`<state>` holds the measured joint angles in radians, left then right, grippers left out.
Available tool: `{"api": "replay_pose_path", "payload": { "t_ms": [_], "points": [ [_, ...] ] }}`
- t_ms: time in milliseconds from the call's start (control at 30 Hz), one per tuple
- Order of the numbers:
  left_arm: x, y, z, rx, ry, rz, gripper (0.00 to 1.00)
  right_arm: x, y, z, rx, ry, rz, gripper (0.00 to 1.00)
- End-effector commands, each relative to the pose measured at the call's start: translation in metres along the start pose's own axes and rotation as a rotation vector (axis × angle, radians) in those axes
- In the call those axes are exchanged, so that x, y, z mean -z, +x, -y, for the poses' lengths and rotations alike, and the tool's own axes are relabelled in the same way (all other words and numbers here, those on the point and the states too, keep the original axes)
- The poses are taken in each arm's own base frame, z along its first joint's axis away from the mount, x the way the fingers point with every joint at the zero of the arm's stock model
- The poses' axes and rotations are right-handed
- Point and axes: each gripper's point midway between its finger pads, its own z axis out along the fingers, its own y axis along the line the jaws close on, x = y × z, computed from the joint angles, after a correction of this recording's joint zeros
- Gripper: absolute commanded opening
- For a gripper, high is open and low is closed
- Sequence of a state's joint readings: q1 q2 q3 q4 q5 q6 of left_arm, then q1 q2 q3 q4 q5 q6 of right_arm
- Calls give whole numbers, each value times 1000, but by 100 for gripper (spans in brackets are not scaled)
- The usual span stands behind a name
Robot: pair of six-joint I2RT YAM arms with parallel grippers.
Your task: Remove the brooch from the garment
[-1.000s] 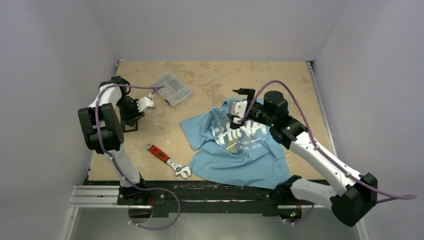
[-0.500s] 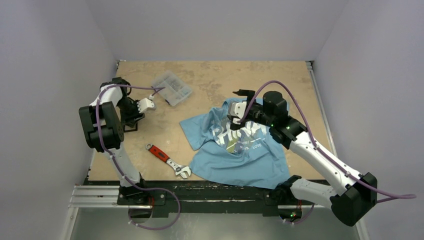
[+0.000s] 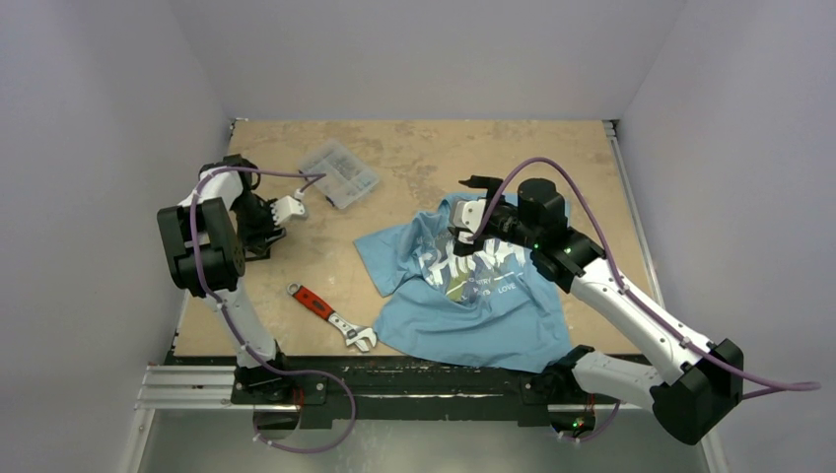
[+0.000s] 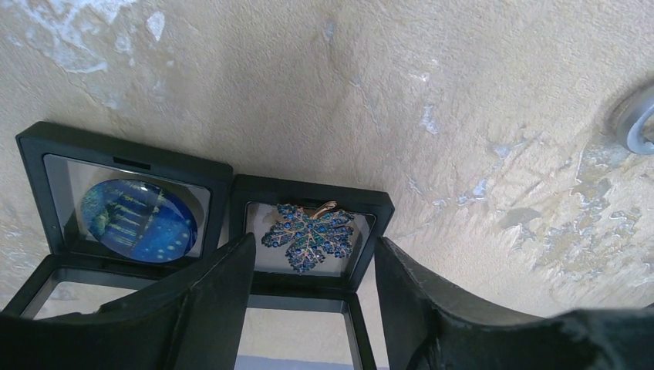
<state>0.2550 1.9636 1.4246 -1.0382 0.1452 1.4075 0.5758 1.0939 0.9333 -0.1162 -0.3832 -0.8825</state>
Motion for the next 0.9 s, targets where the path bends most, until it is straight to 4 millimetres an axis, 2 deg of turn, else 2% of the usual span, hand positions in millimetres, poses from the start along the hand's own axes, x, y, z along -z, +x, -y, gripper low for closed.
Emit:
{"api": "replay_pose_path", "payload": {
  "t_ms": [0, 167, 333, 433, 533, 567, 600, 733, 867],
  "points": [
    [18, -3, 0, -13, -15, 24, 58, 3, -13, 17, -4, 40, 16, 99],
    [44, -13, 3, -18, -43, 55, 64, 0, -15, 19, -27, 42, 20, 99],
    [72, -30, 0, -13, -96, 92, 72, -5, -15, 20, -69, 42, 26, 99],
    [90, -47, -3, 1, -135, 138, 77, -9, -17, 22, -97, 46, 37, 99],
    [110, -71, -6, 30, -166, 203, 82, -13, -18, 23, -152, 53, 44, 99],
    [117, -80, -5, 38, -171, 224, 94, -15, -17, 24, -169, 60, 40, 99],
    [123, -89, -4, 47, -175, 249, 99, -16, -15, 25, -183, 67, 33, 99],
    [158, -136, 5, 102, -191, 374, 100, -19, -6, 30, -258, 94, -3, 99],
    [192, -186, 13, 197, -212, 494, 100, -18, 15, 42, -384, 116, -55, 99]
  ]
}}
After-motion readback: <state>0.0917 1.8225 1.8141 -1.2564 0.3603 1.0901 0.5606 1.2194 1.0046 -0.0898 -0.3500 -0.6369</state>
